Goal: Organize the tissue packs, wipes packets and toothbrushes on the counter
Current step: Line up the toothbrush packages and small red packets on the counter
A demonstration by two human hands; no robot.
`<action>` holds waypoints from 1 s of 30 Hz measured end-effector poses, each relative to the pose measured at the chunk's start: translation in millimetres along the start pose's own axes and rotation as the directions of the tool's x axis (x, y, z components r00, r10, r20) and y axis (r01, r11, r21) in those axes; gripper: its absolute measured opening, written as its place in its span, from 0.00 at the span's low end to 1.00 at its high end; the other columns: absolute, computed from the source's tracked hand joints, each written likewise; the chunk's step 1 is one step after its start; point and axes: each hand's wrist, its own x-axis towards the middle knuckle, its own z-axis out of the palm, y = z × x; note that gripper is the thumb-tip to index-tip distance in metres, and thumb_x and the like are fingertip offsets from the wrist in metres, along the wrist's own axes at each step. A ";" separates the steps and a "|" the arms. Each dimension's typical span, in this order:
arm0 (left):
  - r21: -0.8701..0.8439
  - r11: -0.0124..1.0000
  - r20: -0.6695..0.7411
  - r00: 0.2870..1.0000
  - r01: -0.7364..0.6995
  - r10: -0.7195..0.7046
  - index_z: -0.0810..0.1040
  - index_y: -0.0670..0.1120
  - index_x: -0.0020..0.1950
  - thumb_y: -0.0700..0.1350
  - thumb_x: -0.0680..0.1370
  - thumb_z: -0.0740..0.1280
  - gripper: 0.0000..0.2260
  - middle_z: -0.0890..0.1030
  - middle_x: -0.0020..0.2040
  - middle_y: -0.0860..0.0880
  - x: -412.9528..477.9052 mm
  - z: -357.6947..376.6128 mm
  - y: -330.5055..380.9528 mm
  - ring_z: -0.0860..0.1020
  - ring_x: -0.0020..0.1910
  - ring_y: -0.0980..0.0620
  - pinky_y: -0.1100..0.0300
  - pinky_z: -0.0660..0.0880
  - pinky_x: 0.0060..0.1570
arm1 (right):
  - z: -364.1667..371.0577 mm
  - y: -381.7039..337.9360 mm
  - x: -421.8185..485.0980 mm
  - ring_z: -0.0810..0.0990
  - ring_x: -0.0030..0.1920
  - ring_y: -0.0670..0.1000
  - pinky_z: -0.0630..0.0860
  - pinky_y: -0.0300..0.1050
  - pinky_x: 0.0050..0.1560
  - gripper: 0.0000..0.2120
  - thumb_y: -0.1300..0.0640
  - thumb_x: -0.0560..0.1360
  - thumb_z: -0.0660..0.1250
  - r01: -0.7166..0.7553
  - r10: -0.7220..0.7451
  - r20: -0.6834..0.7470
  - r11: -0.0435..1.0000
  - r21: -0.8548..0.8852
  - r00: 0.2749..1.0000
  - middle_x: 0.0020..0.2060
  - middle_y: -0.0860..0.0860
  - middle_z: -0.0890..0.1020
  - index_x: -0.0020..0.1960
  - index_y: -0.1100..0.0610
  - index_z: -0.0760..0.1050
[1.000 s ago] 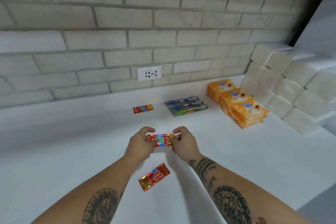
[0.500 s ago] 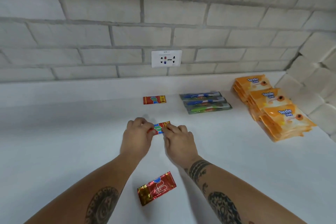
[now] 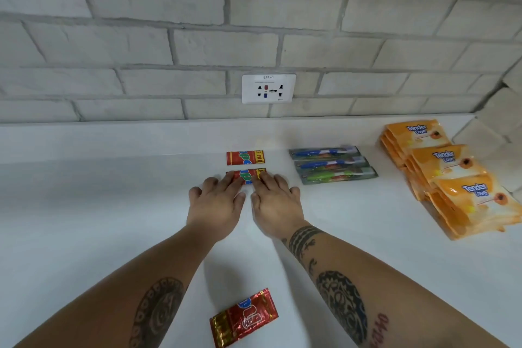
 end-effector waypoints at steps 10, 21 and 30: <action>0.019 1.000 0.103 0.995 -0.009 0.007 0.75 0.53 0.73 0.62 0.80 0.45 0.30 0.75 0.74 0.51 16.7 -2.9 -0.8 0.76 0.64 0.41 0.47 0.70 0.51 | -3.7 -0.1 14.0 0.61 0.76 0.57 0.64 0.59 0.68 0.27 0.45 0.85 0.50 0.007 -0.006 0.033 0.999 -0.032 0.999 0.81 0.49 0.61 0.82 0.50 0.58; -0.108 0.994 0.271 0.963 0.029 0.001 0.62 0.58 0.80 0.60 0.82 0.57 0.26 0.55 0.84 0.54 -11.9 -40.1 3.8 0.67 0.74 0.44 0.45 0.67 0.66 | -26.6 1.4 -23.3 0.58 0.80 0.56 0.61 0.60 0.73 0.23 0.46 0.85 0.56 0.033 -0.047 0.109 0.991 0.126 0.993 0.83 0.49 0.56 0.79 0.48 0.65; -0.173 0.981 0.527 0.832 -0.093 0.171 0.71 0.63 0.71 0.64 0.79 0.60 0.21 0.56 0.83 0.59 -84.6 -78.3 5.5 0.50 0.83 0.46 0.40 0.53 0.75 | -60.3 -7.7 -110.7 0.50 0.82 0.47 0.49 0.65 0.78 0.30 0.35 0.73 0.72 0.029 -0.129 0.454 0.975 0.221 0.882 0.81 0.42 0.59 0.73 0.41 0.74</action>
